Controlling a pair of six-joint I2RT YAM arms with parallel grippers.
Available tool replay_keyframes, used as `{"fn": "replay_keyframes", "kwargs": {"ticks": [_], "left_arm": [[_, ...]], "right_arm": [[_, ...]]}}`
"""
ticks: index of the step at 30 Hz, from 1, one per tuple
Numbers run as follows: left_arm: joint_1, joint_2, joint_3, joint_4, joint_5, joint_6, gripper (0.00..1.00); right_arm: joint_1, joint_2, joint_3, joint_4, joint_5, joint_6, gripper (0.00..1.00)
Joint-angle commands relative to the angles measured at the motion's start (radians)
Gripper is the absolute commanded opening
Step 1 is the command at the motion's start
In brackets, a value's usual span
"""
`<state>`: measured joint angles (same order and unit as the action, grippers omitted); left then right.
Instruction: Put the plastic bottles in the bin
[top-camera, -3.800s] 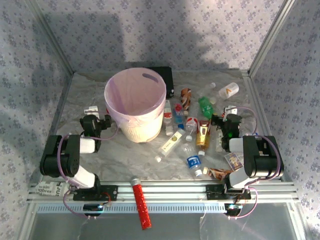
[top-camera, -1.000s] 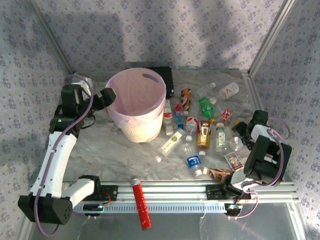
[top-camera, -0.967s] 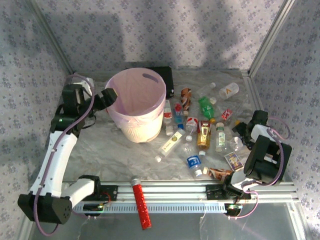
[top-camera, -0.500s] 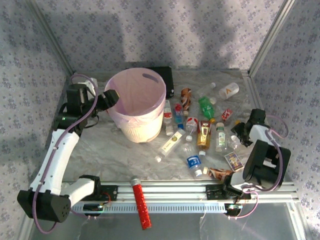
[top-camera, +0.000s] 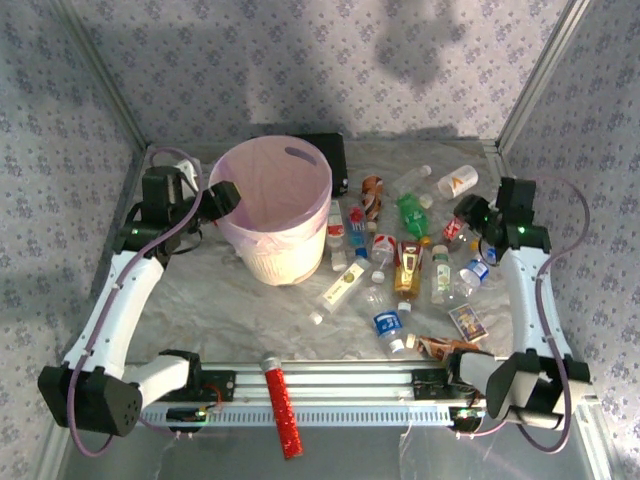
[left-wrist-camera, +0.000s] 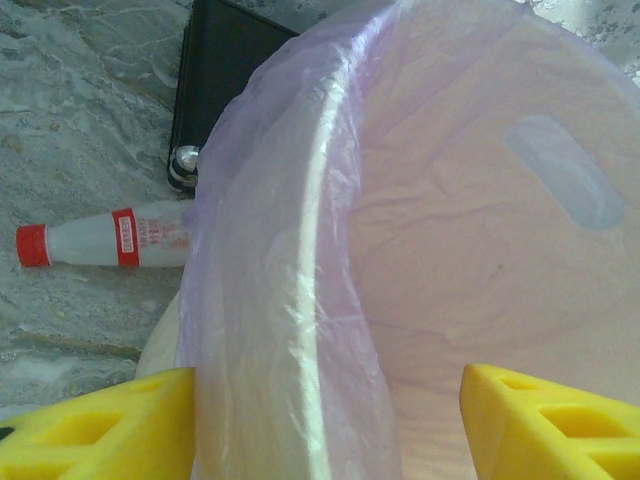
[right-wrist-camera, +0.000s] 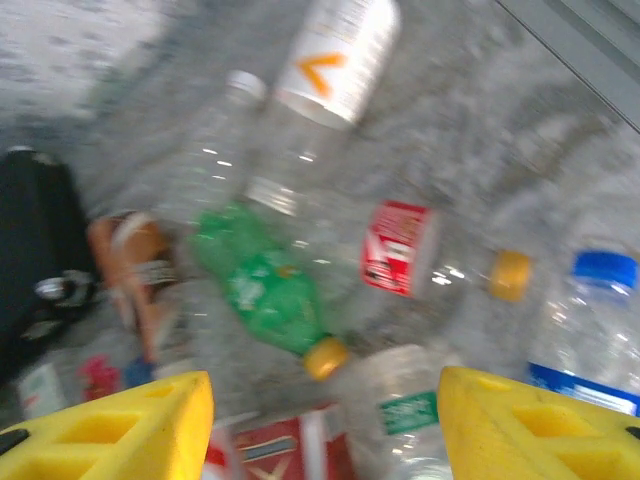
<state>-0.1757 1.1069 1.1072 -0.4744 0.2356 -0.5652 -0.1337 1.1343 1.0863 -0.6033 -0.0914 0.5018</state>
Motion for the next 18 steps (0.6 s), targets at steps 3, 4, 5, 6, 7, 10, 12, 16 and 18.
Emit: {"fn": "replay_keyframes", "kwargs": {"ticks": [3, 4, 5, 6, 7, 10, 12, 16, 18], "left_arm": [[-0.01, 0.007, -0.003, 0.017, -0.001, 0.022, 0.68], [-0.011, 0.005, 0.0, 0.017, -0.001, 0.023, 0.68], [-0.011, 0.003, -0.001, 0.016, 0.0, 0.024, 0.68], [-0.011, 0.002, -0.001, 0.016, -0.003, 0.026, 0.68], [-0.011, -0.002, -0.004, 0.014, -0.008, 0.028, 0.68], [-0.012, -0.01, -0.011, 0.01, -0.018, 0.034, 0.68], [-0.012, -0.013, -0.018, 0.011, -0.022, 0.039, 0.68], [-0.011, -0.009, -0.02, 0.01, -0.022, 0.045, 0.69], [-0.012, -0.004, -0.017, 0.01, -0.019, 0.047, 0.68]], "right_arm": [[0.11, 0.012, 0.186, -0.102, 0.012, 0.002, 0.63], [0.112, 0.019, 0.205, -0.121, 0.012, -0.001, 0.63], [0.111, 0.021, 0.212, -0.139, 0.025, -0.002, 0.63], [0.106, 0.023, 0.207, -0.157, 0.046, -0.002, 0.63], [0.097, 0.028, 0.194, -0.191, 0.067, -0.008, 0.64], [-0.006, 0.033, 0.083, -0.22, 0.09, -0.026, 0.75], [-0.102, 0.037, -0.018, -0.189, 0.059, -0.03, 0.83], [-0.208, 0.073, -0.147, -0.122, 0.058, -0.058, 0.97], [-0.215, 0.111, -0.174, -0.089, 0.052, -0.061, 0.98]]}}
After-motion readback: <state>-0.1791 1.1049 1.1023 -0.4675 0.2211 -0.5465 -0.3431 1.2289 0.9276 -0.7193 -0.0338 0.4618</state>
